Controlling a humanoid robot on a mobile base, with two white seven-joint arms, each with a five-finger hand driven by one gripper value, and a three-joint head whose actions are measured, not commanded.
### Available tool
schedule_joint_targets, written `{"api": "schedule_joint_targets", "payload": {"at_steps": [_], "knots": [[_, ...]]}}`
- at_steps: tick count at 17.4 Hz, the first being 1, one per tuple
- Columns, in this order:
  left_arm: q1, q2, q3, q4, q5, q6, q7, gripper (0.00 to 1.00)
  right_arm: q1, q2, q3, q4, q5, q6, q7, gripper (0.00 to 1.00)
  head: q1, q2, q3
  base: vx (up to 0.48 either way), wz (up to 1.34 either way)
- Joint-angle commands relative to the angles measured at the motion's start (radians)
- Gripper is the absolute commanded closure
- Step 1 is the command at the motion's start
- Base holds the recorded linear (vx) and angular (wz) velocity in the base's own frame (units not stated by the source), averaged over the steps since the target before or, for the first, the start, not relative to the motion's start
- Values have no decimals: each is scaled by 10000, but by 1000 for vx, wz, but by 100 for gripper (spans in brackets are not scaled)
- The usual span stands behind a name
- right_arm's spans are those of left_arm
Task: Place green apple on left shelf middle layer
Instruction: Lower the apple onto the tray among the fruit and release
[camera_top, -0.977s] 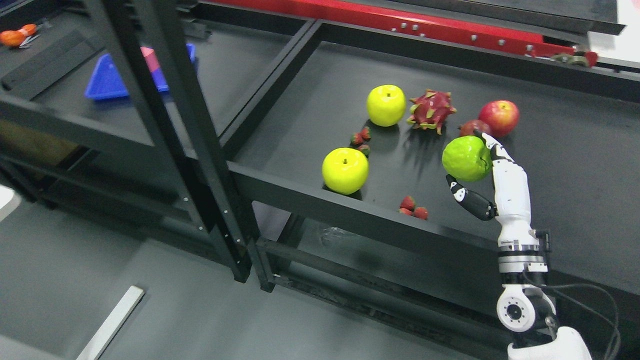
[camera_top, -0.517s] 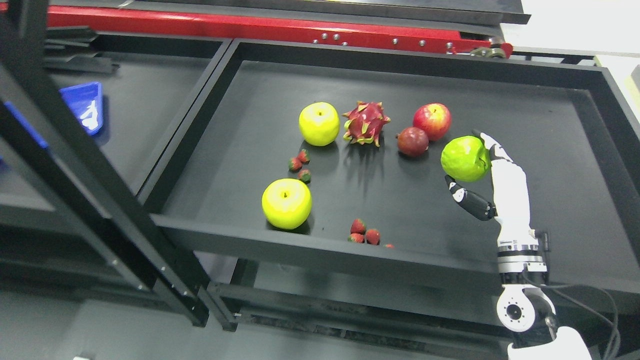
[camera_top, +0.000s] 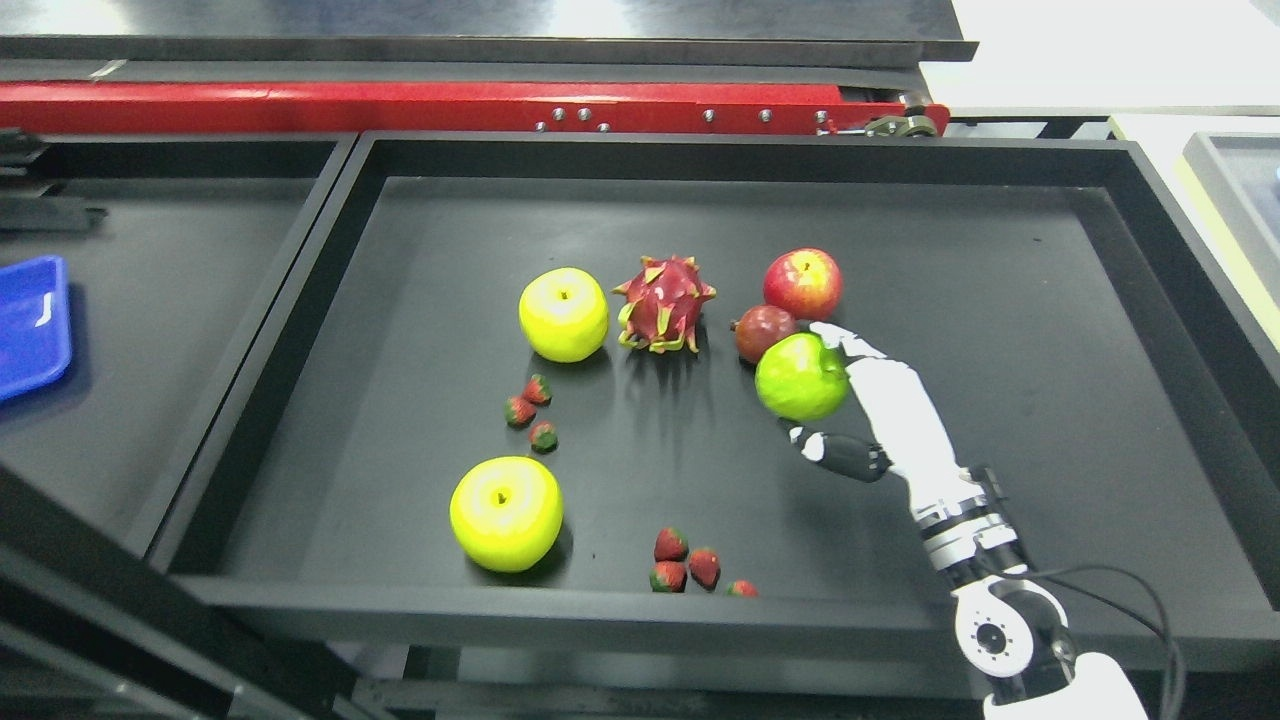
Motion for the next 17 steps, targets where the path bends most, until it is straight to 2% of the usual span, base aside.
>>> {"api": "schedule_joint_targets", "payload": {"at_steps": [1, 4, 5, 6, 7, 8, 12, 13, 15, 17], "knots": [[1, 175, 0, 6, 0, 7, 4, 0, -976, 309, 2270, 108, 86, -16, 1255, 97, 0, 0, 0, 176, -197], [1, 175, 0, 6, 0, 7, 4, 0, -1392, 862, 2148, 170, 41, 214, 2175, 94, 0, -1, 0, 175, -170], [1, 175, 0, -9, 0, 7, 4, 0, -1347, 939, 2148, 170, 25, 351, 2665, 83, 0, -1, 0, 155, -150], [1, 175, 0, 6, 0, 7, 4, 0, -1240, 1001, 2148, 185, -5, 717, 3095, 49, 0, -1, 0, 124, -128], [1, 175, 0, 6, 0, 7, 4, 0, -1072, 1047, 2133, 170, -66, 1434, 3266, 6, 0, -1, 0, 124, -128], [1, 175, 0, 6, 0, 7, 4, 0, -919, 1047, 2132, 155, -189, 1882, 3283, 0, 0, -1, 0, 97, -99], [1, 175, 0, 6, 0, 7, 4, 0, -549, 1088, 1292, 139, -1291, 1534, 3025, 0, 0, -1, 0, 74, -68], [1, 175, 0, 6, 0, 7, 4, 0, -336, 1088, 772, 154, -2038, 1488, 2309, 0, 0, -1, 0, 36, -26], [1, 175, 0, -9, 0, 7, 4, 0, 444, 1088, 217, 185, -4731, 939, 333, 0, 0, -1, 0, 30, -23], [1, 175, 0, 6, 0, 7, 4, 0, 1135, 1088, -410, 292, -5724, 294, -381, 0, 0, -2, 0, 14, -5]]}}
